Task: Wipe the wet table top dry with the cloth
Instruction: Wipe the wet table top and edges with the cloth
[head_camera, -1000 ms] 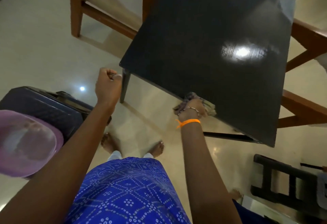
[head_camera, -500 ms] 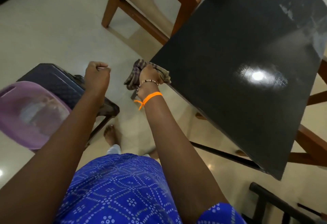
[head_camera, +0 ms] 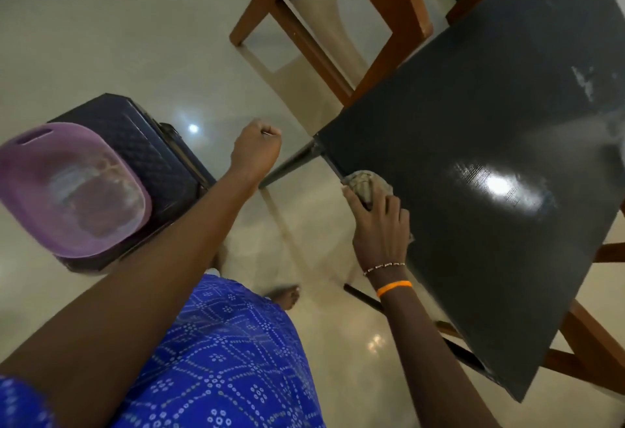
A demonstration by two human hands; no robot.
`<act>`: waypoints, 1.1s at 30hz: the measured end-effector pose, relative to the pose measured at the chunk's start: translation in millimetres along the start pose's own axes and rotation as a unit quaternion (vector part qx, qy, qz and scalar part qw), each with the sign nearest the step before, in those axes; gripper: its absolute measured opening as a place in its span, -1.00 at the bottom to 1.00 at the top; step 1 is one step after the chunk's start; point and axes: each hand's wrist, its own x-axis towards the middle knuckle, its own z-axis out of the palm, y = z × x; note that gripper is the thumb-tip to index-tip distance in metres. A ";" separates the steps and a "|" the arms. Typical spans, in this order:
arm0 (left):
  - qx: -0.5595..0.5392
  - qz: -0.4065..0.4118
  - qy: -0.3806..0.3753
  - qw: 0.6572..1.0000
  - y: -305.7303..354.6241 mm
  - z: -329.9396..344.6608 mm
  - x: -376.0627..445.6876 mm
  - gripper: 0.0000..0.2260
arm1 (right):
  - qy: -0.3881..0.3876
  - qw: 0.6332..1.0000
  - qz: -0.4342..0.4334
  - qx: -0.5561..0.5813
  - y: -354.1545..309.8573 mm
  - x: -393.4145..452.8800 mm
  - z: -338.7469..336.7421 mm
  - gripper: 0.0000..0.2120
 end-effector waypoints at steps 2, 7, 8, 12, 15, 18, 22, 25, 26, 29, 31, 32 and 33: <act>-0.003 -0.005 -0.014 1.000 -2.9 2.8 0.3 -0.88 | -0.001 0.999 -0.027 -0.024 5.0 10.5 6.6 -0.54; -0.008 -0.017 -0.023 1.000 -10.8 2.2 2.7 -0.88 | 0.012 0.998 -0.061 0.019 -15.3 56.7 9.0 -0.78; -0.010 -0.019 -0.021 1.000 -11.6 1.3 3.1 -0.88 | 0.027 0.997 -0.066 0.021 -21.5 66.5 9.6 -0.80; -0.017 -0.022 -0.002 1.000 -14.0 0.4 3.2 -0.89 | 0.075 0.995 -0.068 -0.001 -45.0 98.6 7.0 -0.86; -0.018 -0.022 -0.004 1.000 -15.2 5.4 1.8 -0.91 | 0.099 0.993 -0.067 -0.010 -46.1 100.6 8.2 -0.84; -0.009 -0.026 -0.020 0.999 -14.7 14.1 -0.5 -0.92 | 0.132 0.989 -0.050 0.036 -32.9 82.5 16.6 -0.73; -0.004 -0.025 -0.062 0.998 -10.5 26.3 -3.6 -0.91 | 0.092 0.994 0.004 0.057 -1.0 27.1 31.3 -0.47; -0.005 -0.020 -0.084 0.996 -8.7 30.2 -4.3 -0.91 | 0.053 0.993 0.072 0.082 13.9 -1.4 33.0 -0.36; -0.007 -0.020 -0.088 0.996 -8.5 29.9 -3.9 -0.91 | 0.050 0.991 0.085 0.085 14.1 -3.3 31.6 -0.37; -0.002 -0.024 -0.088 0.996 -12.5 26.8 -4.4 -0.86 | 0.041 0.992 0.087 0.087 1.4 14.1 24.0 -0.47; 0.005 -0.023 -0.075 0.997 -17.9 26.2 -7.6 -0.84 | 0.024 0.993 0.068 0.099 -14.0 42.8 17.9 -0.49; 0.007 -0.025 -0.066 0.997 -20.9 25.6 -8.8 -0.85 | 0.017 0.992 0.055 0.108 -23.3 61.0 14.7 -0.48; 0.005 -0.030 -0.056 0.998 -24.1 24.8 -10.4 -0.85 | 0.012 0.993 0.036 0.112 -33.1 79.5 12.1 -0.48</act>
